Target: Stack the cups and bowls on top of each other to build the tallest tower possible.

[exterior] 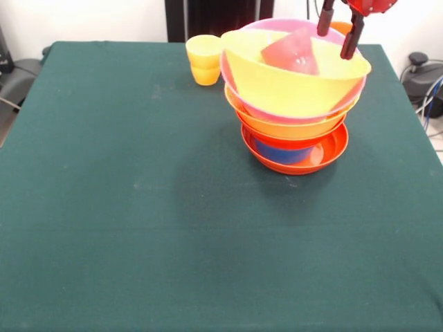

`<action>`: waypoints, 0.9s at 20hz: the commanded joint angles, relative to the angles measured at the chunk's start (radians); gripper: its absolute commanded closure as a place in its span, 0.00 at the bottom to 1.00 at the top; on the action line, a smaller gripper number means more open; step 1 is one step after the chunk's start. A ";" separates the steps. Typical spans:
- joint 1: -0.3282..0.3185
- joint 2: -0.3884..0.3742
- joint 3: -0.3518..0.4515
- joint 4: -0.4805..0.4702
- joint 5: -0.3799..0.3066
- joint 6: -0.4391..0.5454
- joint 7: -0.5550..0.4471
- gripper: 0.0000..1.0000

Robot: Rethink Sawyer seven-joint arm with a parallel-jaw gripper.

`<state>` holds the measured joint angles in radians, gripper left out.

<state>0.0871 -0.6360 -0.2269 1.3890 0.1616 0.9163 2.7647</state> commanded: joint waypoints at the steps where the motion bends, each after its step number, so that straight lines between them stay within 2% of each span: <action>1: -0.013 0.053 0.089 0.045 -0.094 0.126 -0.119 0.00; 18: -0.013 0.036 0.084 0.020 -0.101 0.173 -0.124 0.00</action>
<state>0.0870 -0.6373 -0.2269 1.3888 0.1616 0.9943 2.7649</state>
